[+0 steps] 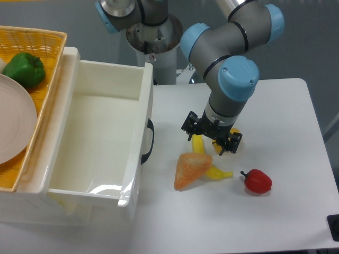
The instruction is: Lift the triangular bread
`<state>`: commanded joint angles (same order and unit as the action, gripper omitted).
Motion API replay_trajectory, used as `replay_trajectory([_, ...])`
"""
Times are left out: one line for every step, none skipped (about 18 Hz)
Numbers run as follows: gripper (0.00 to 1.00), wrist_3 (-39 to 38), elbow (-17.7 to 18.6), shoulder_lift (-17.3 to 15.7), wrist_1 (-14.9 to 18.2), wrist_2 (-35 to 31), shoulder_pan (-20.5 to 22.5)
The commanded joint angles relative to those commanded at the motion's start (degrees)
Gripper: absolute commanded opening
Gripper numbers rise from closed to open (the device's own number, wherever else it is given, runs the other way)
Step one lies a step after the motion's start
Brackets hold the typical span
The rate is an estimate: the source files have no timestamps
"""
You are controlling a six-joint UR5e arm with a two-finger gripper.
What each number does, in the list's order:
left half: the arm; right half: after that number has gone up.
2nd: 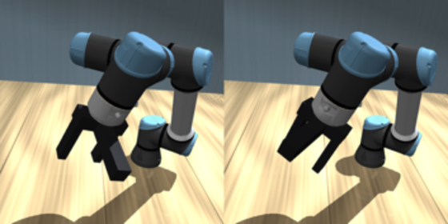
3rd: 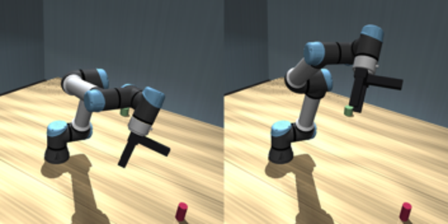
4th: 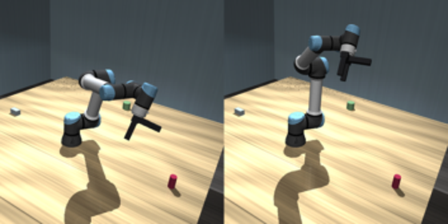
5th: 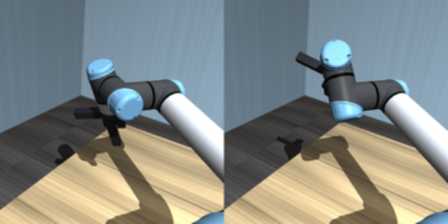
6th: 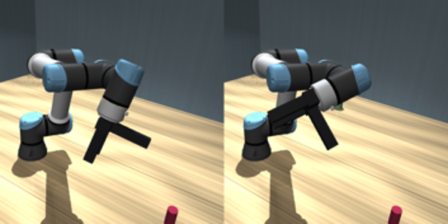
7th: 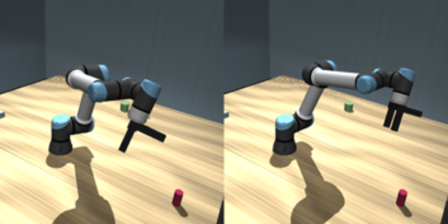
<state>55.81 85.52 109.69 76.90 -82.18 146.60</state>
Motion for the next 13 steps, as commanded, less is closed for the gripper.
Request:
replay_trajectory([1.00,0.0,0.0,-0.1,0.0,0.0,0.1])
replay_trajectory([1.00,0.0,0.0,-0.1,0.0,0.0,0.1])
replay_trajectory([1.00,0.0,-0.1,-0.2,0.1,0.0,0.2])
replay_trajectory([1.00,0.0,-0.1,-0.2,0.1,0.1,0.5])
replay_trajectory([1.00,0.0,-0.1,-0.3,0.2,0.1,0.8])
replay_trajectory([1.00,0.0,0.0,-0.4,0.2,0.1,0.8])
replay_trajectory([1.00,-0.1,0.0,-0.3,0.1,0.1,0.7])
replay_trajectory([1.00,-0.1,0.1,-0.2,0.1,0.0,0.5])
replay_trajectory([1.00,-0.2,0.1,-0.1,0.1,0.1,0.5])
replay_trajectory([1.00,-0.3,0.3,-0.1,0.0,0.1,0.4])
replay_trajectory([1.00,-0.4,0.7,-0.1,0.0,0.2,0.4])
replay_trajectory([1.00,-0.4,1.1,-0.1,-0.1,0.2,0.4])
replay_trajectory([1.00,-0.4,1.1,0.0,-0.2,0.2,0.3])
